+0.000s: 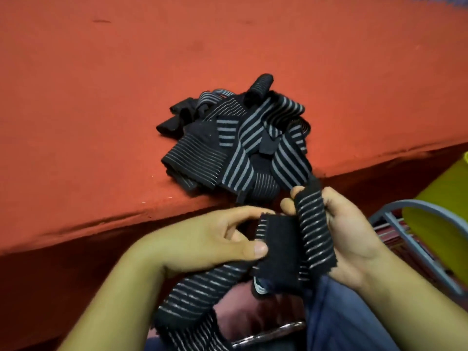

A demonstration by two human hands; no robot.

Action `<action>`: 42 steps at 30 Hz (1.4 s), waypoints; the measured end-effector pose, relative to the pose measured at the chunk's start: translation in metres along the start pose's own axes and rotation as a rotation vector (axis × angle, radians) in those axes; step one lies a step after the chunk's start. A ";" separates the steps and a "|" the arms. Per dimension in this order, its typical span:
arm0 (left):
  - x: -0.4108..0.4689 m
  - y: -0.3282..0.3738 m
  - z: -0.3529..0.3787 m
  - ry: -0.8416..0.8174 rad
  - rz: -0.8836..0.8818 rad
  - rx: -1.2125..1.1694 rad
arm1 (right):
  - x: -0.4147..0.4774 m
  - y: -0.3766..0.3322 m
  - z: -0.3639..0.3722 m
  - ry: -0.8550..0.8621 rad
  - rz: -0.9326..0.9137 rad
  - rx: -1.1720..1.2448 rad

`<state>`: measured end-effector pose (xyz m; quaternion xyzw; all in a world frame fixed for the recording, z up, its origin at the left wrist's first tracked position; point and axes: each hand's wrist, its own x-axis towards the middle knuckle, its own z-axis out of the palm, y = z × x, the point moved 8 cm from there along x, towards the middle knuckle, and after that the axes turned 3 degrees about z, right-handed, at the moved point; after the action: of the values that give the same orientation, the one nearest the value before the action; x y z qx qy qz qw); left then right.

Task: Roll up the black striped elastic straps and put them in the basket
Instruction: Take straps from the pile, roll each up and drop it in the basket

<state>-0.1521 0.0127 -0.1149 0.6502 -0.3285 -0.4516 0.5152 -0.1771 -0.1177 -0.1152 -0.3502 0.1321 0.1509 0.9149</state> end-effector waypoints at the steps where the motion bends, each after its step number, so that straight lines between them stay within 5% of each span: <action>1: 0.002 -0.010 0.003 -0.002 0.006 -0.022 | 0.001 0.000 0.002 -0.034 0.024 0.021; 4: 0.001 -0.029 -0.005 0.117 0.029 -0.026 | -0.003 -0.015 0.007 -0.083 -0.058 0.039; 10: -0.018 -0.024 -0.049 0.325 0.087 0.012 | -0.031 -0.048 -0.035 0.291 -0.269 -0.049; 13: -0.017 -0.013 -0.048 0.318 0.170 -0.025 | -0.043 -0.053 -0.065 0.452 -0.293 -0.385; 17: -0.008 0.005 -0.028 0.252 0.266 0.049 | -0.036 -0.031 -0.040 0.209 -0.255 -1.195; 21: -0.003 0.015 -0.016 0.240 0.337 0.082 | -0.019 0.016 -0.003 -0.080 -0.166 -1.246; 26: -0.007 0.015 -0.024 0.282 0.377 0.061 | -0.004 0.022 0.014 -0.110 -0.273 -1.057; 34: -0.003 0.017 -0.028 0.381 0.402 0.066 | -0.007 0.012 0.025 -0.026 -0.349 -1.241; 39: -0.007 -0.006 -0.061 0.585 0.228 -0.137 | -0.021 -0.015 0.002 0.135 -0.358 -0.930; 42: -0.006 -0.015 -0.053 0.479 0.075 0.027 | -0.027 -0.023 -0.008 0.177 -0.404 -0.799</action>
<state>-0.1055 0.0414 -0.1247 0.7329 -0.2267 -0.2606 0.5862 -0.1945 -0.1446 -0.0977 -0.7060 0.0700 -0.0222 0.7044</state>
